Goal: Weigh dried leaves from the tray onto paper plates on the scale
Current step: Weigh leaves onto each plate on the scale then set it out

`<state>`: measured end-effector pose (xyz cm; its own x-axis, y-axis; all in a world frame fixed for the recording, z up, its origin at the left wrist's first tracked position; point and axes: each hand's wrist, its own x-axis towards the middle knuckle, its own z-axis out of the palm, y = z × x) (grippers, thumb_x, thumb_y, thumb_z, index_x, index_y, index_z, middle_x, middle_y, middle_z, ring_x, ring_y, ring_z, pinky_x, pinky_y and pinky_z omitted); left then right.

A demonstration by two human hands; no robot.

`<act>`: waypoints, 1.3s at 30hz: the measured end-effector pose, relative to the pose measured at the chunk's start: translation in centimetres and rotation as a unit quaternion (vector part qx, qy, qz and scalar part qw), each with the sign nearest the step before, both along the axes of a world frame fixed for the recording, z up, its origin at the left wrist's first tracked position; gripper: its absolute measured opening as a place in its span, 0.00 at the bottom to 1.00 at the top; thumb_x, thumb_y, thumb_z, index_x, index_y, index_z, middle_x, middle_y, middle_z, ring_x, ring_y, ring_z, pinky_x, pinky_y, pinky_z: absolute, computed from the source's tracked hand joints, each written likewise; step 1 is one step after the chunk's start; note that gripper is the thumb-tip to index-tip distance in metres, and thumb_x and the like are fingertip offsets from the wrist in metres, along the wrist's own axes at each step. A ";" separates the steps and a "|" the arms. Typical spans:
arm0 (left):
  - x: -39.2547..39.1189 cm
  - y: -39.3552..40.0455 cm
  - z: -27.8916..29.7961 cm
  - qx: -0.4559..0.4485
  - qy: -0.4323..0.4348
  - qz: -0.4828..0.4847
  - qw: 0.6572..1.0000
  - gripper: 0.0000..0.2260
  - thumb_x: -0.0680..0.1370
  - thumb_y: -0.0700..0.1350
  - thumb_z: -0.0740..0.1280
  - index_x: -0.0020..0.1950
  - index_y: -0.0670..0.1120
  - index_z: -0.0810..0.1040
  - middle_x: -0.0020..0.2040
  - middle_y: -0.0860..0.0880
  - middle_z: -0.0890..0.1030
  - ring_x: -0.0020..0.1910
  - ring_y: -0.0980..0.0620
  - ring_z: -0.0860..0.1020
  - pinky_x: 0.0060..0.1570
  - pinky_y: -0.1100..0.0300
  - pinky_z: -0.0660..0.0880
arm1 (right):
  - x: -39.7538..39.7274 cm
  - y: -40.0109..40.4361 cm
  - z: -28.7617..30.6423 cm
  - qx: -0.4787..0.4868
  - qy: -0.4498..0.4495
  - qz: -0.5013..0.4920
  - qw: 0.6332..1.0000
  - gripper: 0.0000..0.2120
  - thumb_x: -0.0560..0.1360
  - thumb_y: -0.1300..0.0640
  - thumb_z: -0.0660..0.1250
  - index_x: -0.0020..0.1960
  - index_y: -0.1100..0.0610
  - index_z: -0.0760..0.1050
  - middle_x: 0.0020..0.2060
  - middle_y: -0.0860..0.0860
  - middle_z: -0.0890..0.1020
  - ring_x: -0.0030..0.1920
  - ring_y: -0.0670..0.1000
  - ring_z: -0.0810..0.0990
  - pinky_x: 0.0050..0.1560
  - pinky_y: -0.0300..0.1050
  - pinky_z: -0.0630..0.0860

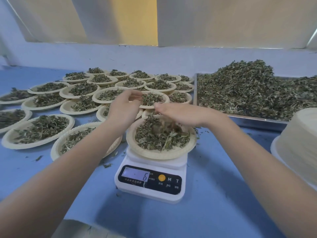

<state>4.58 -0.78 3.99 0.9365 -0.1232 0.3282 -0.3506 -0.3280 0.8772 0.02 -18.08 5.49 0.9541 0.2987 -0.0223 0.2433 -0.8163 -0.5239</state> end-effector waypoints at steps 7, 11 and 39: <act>-1.1 1.6 -0.9 -0.051 0.045 0.005 0.998 0.11 0.81 0.40 0.59 0.60 0.49 0.76 0.58 0.51 0.79 0.53 0.54 0.76 0.52 0.60 0.72 | 1.0 -3.6 -0.2 0.072 -0.056 -0.091 0.992 0.28 0.81 0.41 0.39 0.78 0.50 0.44 0.77 0.45 0.48 0.76 0.46 0.49 0.65 0.39 0.45; -1.3 2.0 -1.7 -0.071 0.075 -0.001 0.995 0.13 0.81 0.42 0.59 0.64 0.48 0.75 0.60 0.50 0.78 0.56 0.53 0.76 0.61 0.54 0.71 | 4.7 -9.1 -2.8 -0.057 -0.131 -0.249 0.958 0.25 0.83 0.48 0.45 0.76 0.59 0.56 0.74 0.57 0.62 0.69 0.53 0.64 0.68 0.48 0.61; 1.3 0.6 -1.5 -0.024 0.077 -0.015 0.997 0.13 0.79 0.46 0.62 0.64 0.54 0.73 0.55 0.56 0.77 0.59 0.53 0.75 0.64 0.48 0.70 | 7.0 -11.7 -0.8 -0.080 -0.113 -0.335 0.932 0.19 0.72 0.70 0.69 0.59 0.54 0.80 0.55 0.55 0.80 0.46 0.56 0.82 0.47 0.46 0.80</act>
<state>5.90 -0.17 2.49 0.9724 -0.1389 0.1876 -0.2200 -0.2760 0.9356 6.98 -29.79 4.69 0.9109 -0.3560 0.2085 -0.2598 -0.8876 -0.3804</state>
